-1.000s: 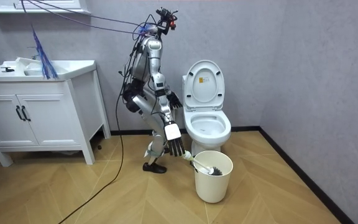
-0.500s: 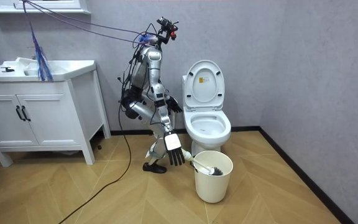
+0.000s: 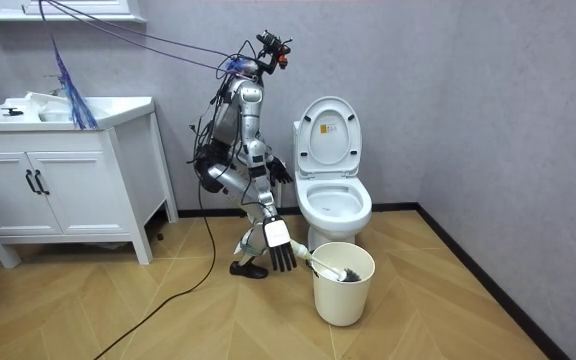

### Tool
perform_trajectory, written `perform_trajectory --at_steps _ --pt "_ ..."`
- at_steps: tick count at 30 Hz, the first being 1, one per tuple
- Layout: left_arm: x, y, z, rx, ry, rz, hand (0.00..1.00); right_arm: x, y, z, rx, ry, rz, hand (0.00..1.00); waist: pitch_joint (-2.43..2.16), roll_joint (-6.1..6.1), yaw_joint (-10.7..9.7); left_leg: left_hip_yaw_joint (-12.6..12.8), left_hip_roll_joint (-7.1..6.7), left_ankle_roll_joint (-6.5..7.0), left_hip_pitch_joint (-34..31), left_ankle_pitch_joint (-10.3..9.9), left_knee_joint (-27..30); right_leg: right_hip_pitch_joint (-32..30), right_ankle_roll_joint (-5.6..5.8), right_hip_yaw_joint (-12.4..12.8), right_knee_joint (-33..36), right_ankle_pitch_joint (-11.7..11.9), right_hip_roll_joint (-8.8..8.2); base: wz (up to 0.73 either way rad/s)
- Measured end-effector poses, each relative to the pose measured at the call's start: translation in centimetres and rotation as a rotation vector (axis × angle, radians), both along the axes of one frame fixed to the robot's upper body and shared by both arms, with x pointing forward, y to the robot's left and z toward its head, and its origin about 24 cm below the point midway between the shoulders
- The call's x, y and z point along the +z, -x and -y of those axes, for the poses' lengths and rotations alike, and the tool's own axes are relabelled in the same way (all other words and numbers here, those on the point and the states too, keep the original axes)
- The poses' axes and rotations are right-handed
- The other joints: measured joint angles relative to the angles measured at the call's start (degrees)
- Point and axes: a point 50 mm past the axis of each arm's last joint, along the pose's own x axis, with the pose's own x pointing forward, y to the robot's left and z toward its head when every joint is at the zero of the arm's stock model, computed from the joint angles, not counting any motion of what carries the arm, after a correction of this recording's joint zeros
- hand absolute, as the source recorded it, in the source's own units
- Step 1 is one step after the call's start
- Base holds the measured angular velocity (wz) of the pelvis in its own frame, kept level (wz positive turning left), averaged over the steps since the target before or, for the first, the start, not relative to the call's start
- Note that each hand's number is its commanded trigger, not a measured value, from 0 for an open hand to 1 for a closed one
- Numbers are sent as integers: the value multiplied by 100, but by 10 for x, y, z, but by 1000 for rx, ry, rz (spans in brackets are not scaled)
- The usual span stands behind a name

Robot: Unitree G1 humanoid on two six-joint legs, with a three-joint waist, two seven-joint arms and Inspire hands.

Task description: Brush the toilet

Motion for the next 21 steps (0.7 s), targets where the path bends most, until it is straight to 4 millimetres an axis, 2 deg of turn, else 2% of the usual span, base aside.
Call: perform_trajectory --at_steps 4,7,11,21 --pt "1 0 3 -15 6 4 0 0 0 1 4 6 -4 100 -1 19 36 1 -3 -1 -25 -1 0 -11 -7 -23 3 -13 -17 2" --pt "1 2 5 -27 16 10 0 -1 4 3 8 16 -21 100 -2 23 51 16 -17 9 -26 -7 12 -12 -17 -38 66 -67 -101 11" --pt "-1 5 6 -39 11 0 0 -1 9 9 3 27 -37 100 -7 39 133 27 -16 15 -26 -19 26 -11 -13 -39 85 -88 -111 1" --pt "-5 11 5 -35 20 3 0 -10 22 11 -20 -7 -62 100 -5 27 132 2 5 11 109 -21 -13 152 -16 -77 12 -85 -91 0"
